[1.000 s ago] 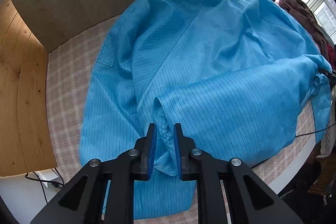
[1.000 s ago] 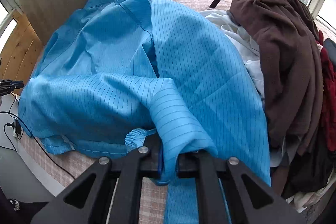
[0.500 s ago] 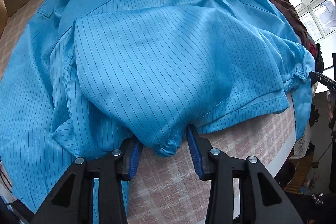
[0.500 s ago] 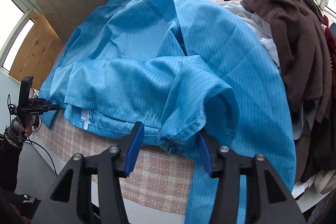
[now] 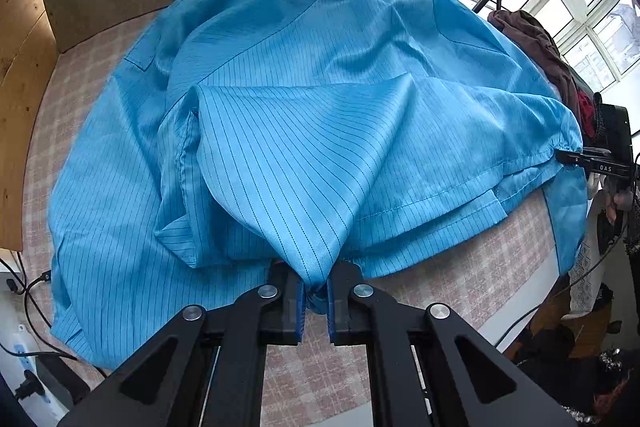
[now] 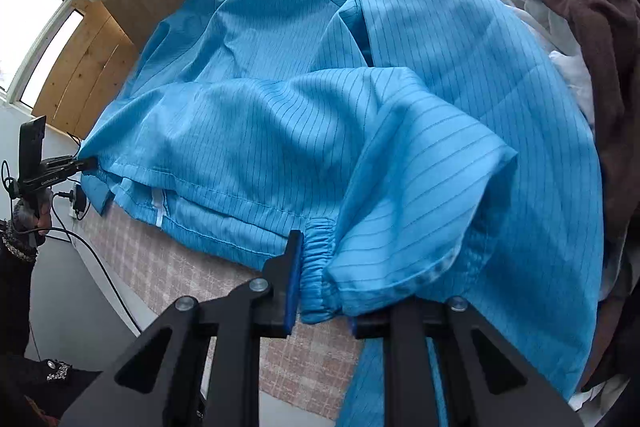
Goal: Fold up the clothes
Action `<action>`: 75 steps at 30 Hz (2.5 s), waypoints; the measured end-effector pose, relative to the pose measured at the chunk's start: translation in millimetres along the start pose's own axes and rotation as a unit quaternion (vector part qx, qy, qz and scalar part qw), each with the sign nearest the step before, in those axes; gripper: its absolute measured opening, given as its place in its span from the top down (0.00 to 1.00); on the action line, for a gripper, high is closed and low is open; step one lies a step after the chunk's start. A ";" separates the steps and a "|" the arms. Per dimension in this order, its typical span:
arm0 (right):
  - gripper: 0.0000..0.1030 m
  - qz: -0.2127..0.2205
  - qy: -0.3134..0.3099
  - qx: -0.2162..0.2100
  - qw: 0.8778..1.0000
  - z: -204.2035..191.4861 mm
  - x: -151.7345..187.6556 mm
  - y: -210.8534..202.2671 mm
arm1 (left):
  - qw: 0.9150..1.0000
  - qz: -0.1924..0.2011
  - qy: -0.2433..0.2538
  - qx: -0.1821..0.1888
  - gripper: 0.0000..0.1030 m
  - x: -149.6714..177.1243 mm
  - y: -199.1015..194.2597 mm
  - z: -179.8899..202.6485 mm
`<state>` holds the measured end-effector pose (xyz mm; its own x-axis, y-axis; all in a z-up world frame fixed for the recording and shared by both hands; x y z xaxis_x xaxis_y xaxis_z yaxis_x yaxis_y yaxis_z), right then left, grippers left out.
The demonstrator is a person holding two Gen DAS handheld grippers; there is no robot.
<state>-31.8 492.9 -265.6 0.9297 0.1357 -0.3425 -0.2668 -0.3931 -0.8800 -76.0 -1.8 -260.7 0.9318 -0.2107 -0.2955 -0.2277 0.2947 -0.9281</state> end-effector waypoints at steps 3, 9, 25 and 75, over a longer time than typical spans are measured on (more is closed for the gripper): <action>0.84 -0.008 -0.034 -0.028 0.999 -32.6 37.0 -40.7 | 1.000 -0.004 -0.008 0.005 0.93 50.3 -45.0 7.8; 0.81 -0.164 0.004 -0.060 0.985 -51.5 181.1 -40.8 | 0.987 -0.119 -0.100 0.043 0.87 201.7 -64.0 23.8; 0.58 -0.166 -0.227 0.089 0.955 -98.6 66.0 -67.3 | 0.982 -0.053 -0.011 -0.182 0.67 127.5 -53.9 -118.7; 0.47 -0.053 -0.212 0.026 0.976 -252.7 -118.5 160.7 | 0.992 -0.098 0.031 -0.075 0.99 33.4 39.5 -177.5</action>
<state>-120.7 183.8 -283.2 0.7675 0.5408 -0.3442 -0.1978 -0.3110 -0.9296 -104.0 -162.6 -347.4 0.9441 -0.3091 -0.1145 -0.0868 0.1019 -0.9910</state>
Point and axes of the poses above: each gripper's, at about its wrist camera, not at the fingertips, and y roughly the way its jaws point, z to its right, x to its underside, the point moved 9 cm from there along y, roughly the way its jaws point, and after that the axes turned 4 degrees about -y, right-handed, at the moved point
